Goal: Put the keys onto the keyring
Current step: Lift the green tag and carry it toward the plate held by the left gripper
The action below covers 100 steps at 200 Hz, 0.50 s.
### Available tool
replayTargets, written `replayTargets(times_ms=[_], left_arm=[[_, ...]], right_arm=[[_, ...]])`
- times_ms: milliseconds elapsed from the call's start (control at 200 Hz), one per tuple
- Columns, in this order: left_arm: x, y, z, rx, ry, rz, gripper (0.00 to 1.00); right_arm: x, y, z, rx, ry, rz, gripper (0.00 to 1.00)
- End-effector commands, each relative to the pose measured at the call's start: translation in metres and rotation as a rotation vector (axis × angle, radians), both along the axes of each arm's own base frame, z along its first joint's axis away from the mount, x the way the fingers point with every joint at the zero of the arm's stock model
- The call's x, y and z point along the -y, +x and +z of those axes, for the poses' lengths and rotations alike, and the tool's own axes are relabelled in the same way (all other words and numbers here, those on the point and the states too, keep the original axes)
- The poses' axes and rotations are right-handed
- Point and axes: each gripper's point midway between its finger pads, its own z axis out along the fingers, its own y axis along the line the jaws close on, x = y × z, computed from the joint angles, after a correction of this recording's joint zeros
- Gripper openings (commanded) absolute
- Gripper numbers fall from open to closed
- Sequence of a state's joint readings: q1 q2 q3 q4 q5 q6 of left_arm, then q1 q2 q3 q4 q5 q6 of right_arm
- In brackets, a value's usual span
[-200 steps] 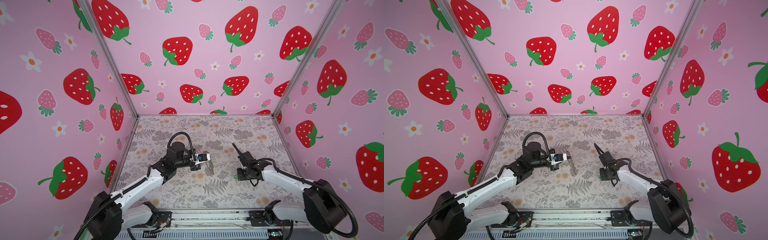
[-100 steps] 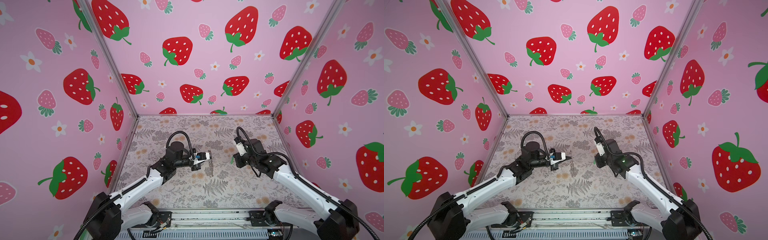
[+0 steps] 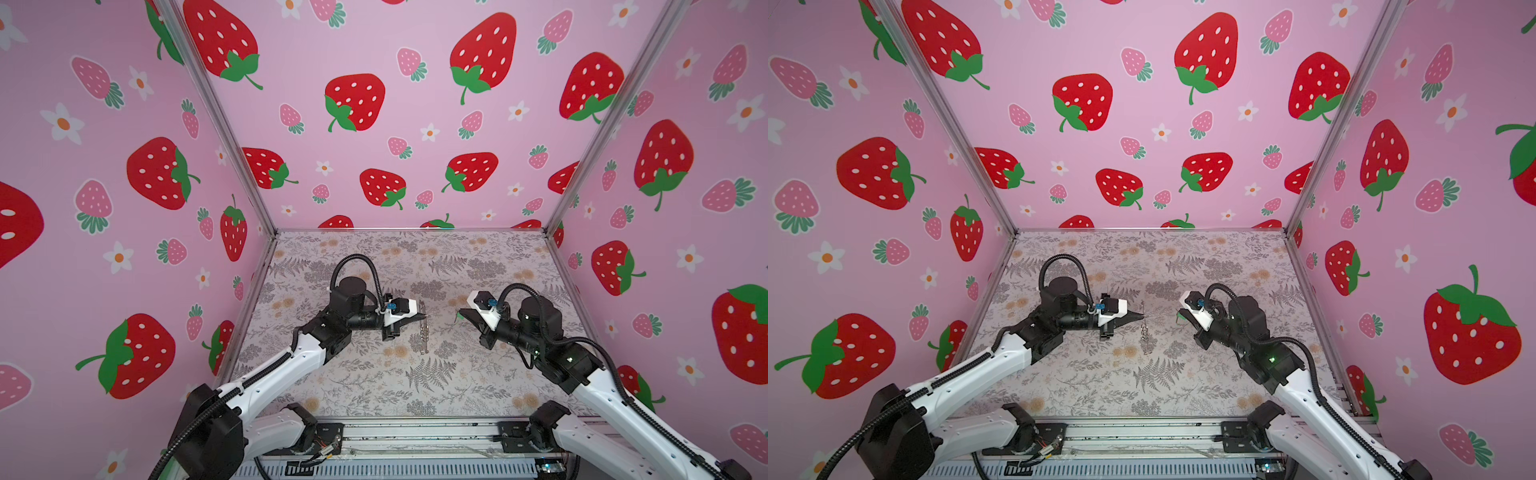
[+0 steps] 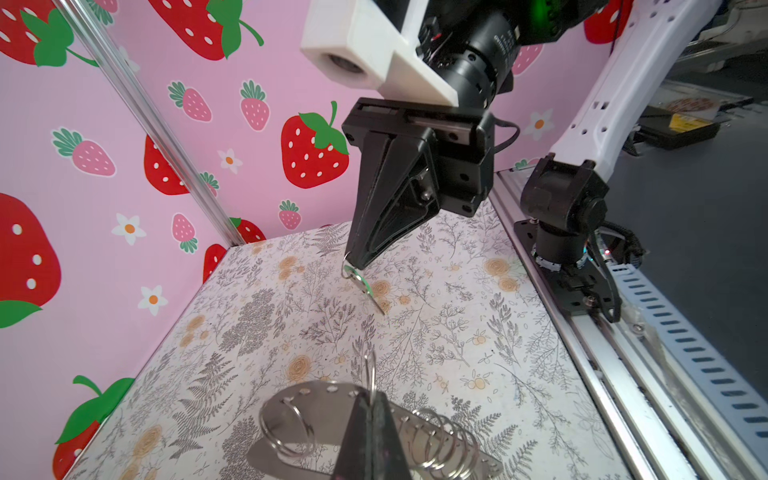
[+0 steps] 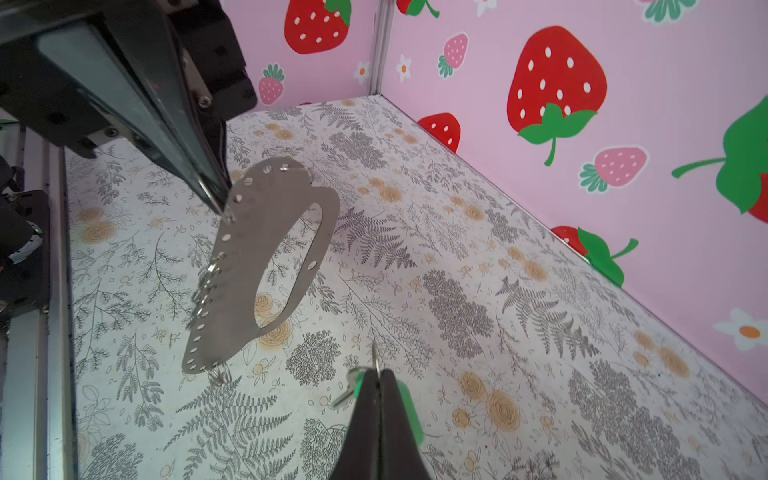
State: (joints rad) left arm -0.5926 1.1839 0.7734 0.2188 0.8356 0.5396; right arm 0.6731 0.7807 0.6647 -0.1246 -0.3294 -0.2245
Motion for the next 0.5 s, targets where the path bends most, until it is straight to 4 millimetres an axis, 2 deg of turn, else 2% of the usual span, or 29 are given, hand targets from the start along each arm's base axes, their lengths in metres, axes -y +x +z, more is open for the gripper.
replayTargets(times_ms=[0,170,335,495], left_arm=[[0.005,-0.005,0.023,0.0,-0.041,-0.072,0.0],[0.008,-0.008,0.026,-0.03,-0.051,-0.098,0.0],[0.009,-0.013,0.027,-0.072,-0.043,-0.138,0.0],[0.01,-0.015,0.023,-0.105,-0.031,-0.156,0.0]], right_arm=[[-0.016,-0.011,0.02,0.128,0.0,0.125,0.0],[-0.029,-0.027,0.025,0.247,-0.016,0.227,0.0],[-0.038,-0.037,0.04,0.316,0.026,0.288,0.0],[-0.041,-0.044,0.036,0.336,0.006,0.339,0.0]])
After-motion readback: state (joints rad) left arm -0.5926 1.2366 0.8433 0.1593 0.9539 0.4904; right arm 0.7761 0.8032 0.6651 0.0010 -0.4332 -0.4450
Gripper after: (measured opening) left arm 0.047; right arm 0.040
